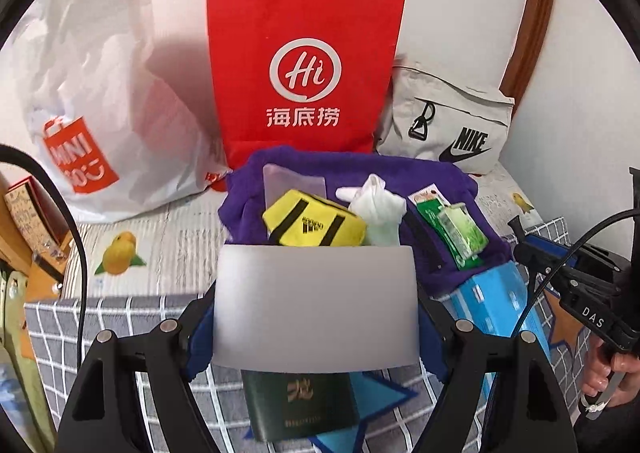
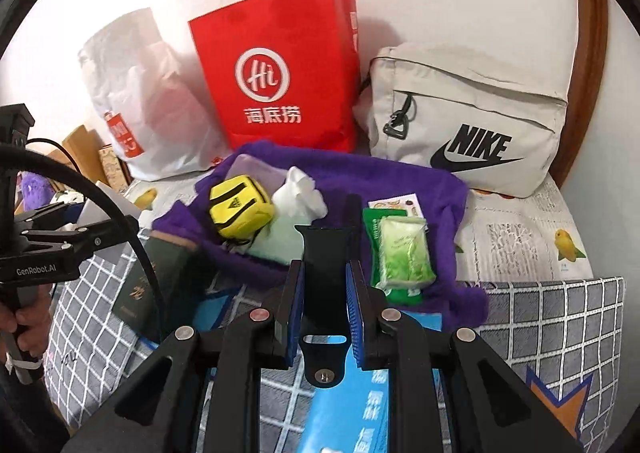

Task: Organize soft objects
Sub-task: 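Carry the black strap onto the towel and open the right gripper while the left carries the block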

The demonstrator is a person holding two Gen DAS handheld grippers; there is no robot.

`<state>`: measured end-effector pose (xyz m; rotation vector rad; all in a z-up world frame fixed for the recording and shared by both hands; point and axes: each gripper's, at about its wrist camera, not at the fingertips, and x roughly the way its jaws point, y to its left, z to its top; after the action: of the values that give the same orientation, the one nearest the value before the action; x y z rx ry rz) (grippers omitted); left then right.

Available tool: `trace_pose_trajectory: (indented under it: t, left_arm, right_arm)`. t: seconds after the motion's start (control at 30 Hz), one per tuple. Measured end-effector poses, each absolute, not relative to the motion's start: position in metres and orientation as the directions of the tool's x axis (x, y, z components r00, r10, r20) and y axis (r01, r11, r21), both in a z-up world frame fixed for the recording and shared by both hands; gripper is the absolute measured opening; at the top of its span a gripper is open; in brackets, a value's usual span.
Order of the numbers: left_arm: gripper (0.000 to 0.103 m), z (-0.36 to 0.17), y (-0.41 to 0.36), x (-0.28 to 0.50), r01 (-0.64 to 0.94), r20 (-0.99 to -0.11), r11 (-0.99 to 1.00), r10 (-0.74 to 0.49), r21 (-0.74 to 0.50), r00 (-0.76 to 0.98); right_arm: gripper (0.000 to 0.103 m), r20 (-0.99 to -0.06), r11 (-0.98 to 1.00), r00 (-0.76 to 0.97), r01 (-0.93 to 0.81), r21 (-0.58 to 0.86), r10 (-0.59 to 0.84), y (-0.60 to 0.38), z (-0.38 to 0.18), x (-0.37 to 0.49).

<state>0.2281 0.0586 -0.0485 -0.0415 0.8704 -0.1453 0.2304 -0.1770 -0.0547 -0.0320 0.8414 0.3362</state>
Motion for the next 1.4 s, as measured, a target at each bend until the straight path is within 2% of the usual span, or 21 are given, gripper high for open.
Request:
trace_pose_trajectory:
  t: [0.73,1.4]
  left_arm:
    - [0.08,-0.079,0.064,0.328,0.088,-0.773,0.982,-0.186,-0.167,0.606]
    - [0.08,-0.094,0.055,0.34,0.131,-0.776,0.965,-0.261,-0.228,0.575]
  right_arm:
    - [0.021,-0.736,0.954,0.634,-0.293,0.058,0.239,-0.163,-0.06,0.32]
    - [0.021,-0.809,0.952,0.535,-0.293,0.092,0.243,-0.157,-0.106,0.335]
